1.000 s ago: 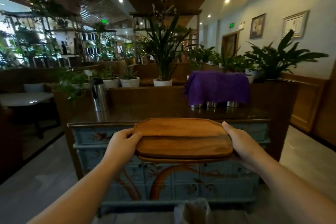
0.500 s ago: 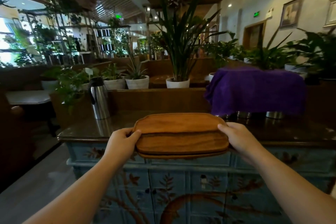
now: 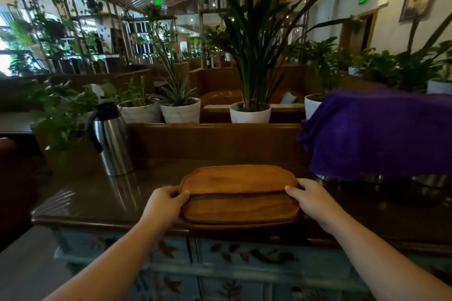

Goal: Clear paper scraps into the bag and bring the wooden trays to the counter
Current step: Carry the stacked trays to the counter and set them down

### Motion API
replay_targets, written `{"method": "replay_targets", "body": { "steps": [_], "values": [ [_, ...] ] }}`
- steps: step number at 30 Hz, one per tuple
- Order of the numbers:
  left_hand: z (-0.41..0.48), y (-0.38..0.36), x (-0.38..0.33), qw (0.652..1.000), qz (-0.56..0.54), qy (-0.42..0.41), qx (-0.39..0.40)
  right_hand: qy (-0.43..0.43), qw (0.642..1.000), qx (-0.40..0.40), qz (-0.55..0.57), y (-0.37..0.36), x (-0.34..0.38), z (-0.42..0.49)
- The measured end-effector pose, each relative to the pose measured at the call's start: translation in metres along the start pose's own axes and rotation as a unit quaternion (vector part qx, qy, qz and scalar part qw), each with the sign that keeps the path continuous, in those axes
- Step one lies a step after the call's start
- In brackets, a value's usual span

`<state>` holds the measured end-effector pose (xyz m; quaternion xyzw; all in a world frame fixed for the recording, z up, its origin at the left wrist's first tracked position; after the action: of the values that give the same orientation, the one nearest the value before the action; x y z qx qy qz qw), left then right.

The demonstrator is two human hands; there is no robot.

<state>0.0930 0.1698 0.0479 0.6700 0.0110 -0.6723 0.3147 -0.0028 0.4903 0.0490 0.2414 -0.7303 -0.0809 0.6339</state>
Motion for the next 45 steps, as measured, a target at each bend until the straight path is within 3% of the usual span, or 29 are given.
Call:
{"method": "replay_targets", "body": {
  "steps": [13,19,32,38,42,45],
  "values": [
    [0.156,-0.007,0.056,0.994,0.011,0.004,0.113,-0.038,0.996,-0.076,-0.042,-0.059,0.017,0.110],
    [0.174,-0.022,0.082,0.988,0.031,0.031,0.151,-0.100,0.990,-0.080,-0.063,-0.078,-0.009,0.133],
    [0.183,-0.039,0.106,0.981,0.069,0.058,0.170,-0.106,0.981,-0.088,-0.135,-0.084,-0.023,0.158],
    [0.177,-0.041,0.105,0.971,0.158,0.030,0.178,-0.119,0.963,-0.094,-0.223,-0.083,-0.026,0.158],
    [0.178,-0.038,0.103,0.942,0.291,0.025,0.163,-0.117,0.949,-0.078,-0.282,-0.081,-0.027,0.160],
    [0.178,-0.038,0.097,0.935,0.310,0.025,0.170,-0.119,0.938,-0.047,-0.323,-0.080,-0.027,0.162]
  ]
}}
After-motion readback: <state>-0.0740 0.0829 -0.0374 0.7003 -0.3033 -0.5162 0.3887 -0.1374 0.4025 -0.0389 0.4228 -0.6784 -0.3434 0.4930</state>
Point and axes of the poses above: each hand's wrist, its own z-axis towards the middle knuckle, its own y-axis out of the back of the hand, x = y × z, the point moved 7 cm from there along z, towards the middle knuckle, and after that the axes turned 6 degrees about -y, right-handed, at the moved point
